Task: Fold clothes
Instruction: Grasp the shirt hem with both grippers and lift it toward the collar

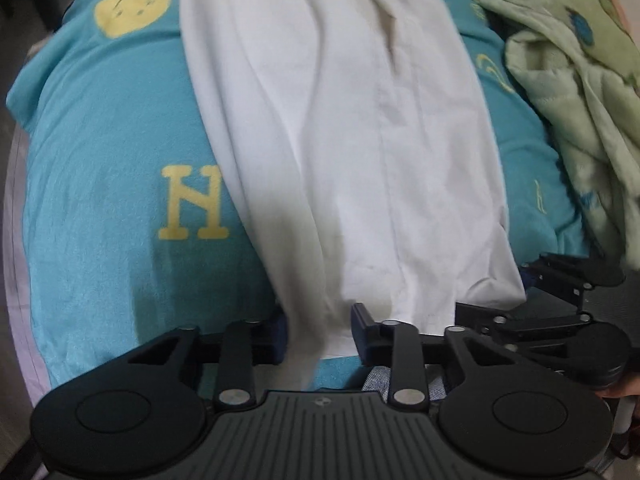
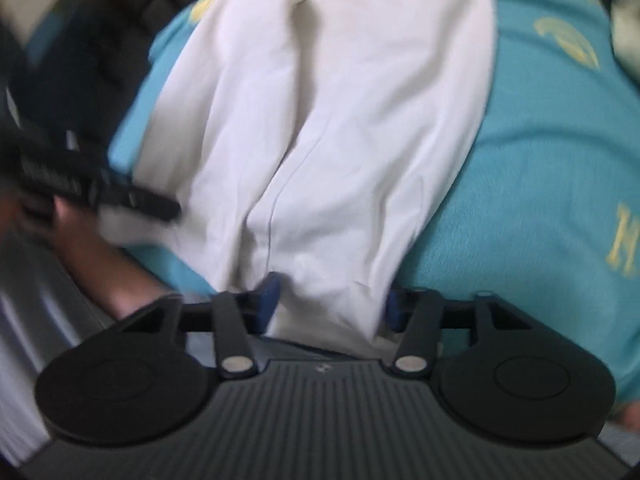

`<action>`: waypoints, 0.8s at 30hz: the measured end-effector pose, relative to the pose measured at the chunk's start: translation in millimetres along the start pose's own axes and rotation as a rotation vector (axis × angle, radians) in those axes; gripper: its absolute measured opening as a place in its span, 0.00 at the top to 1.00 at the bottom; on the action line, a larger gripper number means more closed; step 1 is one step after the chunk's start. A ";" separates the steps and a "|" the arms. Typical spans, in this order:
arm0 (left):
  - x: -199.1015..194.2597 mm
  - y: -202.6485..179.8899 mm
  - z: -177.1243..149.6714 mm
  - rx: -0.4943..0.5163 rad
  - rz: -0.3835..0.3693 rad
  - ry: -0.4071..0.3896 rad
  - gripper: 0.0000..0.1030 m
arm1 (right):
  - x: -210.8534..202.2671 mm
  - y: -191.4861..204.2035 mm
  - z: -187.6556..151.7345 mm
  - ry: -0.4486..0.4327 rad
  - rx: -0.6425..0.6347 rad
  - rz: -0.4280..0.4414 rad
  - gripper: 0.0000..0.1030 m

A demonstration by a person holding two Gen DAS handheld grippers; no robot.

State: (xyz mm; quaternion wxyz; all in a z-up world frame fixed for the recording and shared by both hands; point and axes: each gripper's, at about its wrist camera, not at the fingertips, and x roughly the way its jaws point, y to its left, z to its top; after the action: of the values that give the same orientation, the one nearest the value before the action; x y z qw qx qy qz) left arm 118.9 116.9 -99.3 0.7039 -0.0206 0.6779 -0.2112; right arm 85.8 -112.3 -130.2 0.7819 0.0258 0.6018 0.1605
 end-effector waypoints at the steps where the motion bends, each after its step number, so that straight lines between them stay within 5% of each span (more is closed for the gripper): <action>1: -2.2 -2.5 -2.0 0.003 0.008 -0.009 0.94 | -0.6 7.8 -1.8 0.002 -0.049 -0.033 0.74; 2: -5.8 -4.2 -4.3 0.002 0.013 -0.023 0.94 | -3.1 10.2 -2.7 -0.001 -0.066 -0.043 0.87; 4: -16.6 -5.7 -9.8 -0.009 0.012 -0.064 0.96 | -12.2 2.5 -2.5 -0.016 -0.034 -0.009 0.91; 14: -122.9 -31.0 -39.1 -0.160 -0.208 -0.423 0.97 | -131.8 -47.5 -2.5 -0.309 0.141 0.138 0.93; 24: -190.6 -89.8 -132.3 -0.142 -0.254 -0.537 0.97 | -222.4 -41.1 -68.5 -0.500 0.152 0.198 0.93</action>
State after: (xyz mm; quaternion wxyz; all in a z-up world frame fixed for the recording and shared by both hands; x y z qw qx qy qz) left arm -31.1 131.2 98.6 0.8227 -0.2095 0.4726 -0.2364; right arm -20.1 -224.4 48.9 0.8826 0.1819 0.3948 0.1791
